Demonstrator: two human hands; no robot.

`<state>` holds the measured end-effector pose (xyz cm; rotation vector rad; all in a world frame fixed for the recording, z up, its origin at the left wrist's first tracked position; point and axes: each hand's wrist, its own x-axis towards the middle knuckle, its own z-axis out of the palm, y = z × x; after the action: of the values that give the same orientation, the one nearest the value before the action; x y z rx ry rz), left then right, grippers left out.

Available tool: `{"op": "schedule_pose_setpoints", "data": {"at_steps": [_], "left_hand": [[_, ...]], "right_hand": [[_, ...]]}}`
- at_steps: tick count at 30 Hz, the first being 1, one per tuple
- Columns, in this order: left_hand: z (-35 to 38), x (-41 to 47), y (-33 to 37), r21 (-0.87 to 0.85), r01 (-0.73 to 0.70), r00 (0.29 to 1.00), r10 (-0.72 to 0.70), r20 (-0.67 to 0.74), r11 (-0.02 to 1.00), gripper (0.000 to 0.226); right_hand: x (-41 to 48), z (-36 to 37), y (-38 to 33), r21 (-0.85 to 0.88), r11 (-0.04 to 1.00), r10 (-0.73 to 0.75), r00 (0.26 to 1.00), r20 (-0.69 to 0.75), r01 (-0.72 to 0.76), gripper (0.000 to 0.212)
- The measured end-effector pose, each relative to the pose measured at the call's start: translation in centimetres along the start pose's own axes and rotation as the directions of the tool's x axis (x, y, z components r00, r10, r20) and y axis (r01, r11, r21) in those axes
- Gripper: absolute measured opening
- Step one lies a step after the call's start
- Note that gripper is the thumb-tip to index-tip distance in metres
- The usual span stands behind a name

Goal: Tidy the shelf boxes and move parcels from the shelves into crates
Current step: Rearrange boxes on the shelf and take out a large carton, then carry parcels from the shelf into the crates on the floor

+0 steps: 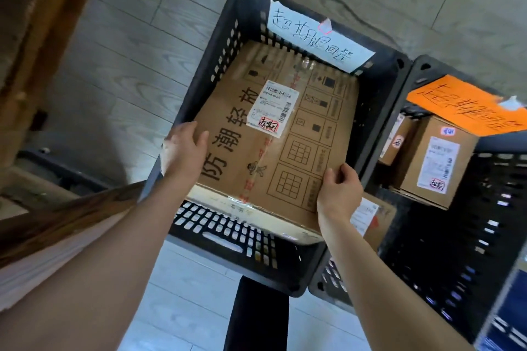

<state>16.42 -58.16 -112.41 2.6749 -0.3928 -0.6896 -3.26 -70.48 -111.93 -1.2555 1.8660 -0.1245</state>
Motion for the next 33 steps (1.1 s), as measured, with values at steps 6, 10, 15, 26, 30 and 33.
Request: {"op": "schedule_pose_setpoints", "data": {"at_steps": [6,10,15,26,30,33], "left_hand": [[0.7,-0.4,-0.7,0.075,-0.033,0.981,0.017,0.195,0.997,0.042],[1.2,-2.9,-0.4,0.08,-0.004,0.963,-0.018,0.269,0.997,0.036],[0.0,-8.5,0.2,-0.062,0.143,0.961,-0.124,0.249,0.988,0.043],[-12.6,-34.5,-5.6,-0.457,0.218,0.969,-0.246,0.0,0.862,0.037],[-17.4,-45.8,-11.3,-0.614,0.294,0.919,-0.394,-0.03,0.732,0.033],[-20.8,-53.4,-16.5,-0.715,0.344,0.835,-0.547,-0.063,0.608,0.041]], "right_hand": [[-0.7,0.5,1.2,-0.119,0.983,-0.12,0.977,0.176,0.142,0.036],[-2.0,0.1,1.3,-0.146,0.985,-0.041,0.949,0.313,0.09,0.045],[-5.5,-2.3,0.8,-0.073,0.99,-0.08,0.907,0.413,0.12,0.047],[-27.7,-14.6,3.9,0.029,0.817,-0.45,0.605,0.656,0.576,0.037],[-38.1,-17.4,6.9,0.069,0.722,-0.524,0.479,0.704,0.689,0.027],[-45.9,-17.9,9.6,0.091,0.675,-0.514,0.379,0.77,0.732,0.026]]}}
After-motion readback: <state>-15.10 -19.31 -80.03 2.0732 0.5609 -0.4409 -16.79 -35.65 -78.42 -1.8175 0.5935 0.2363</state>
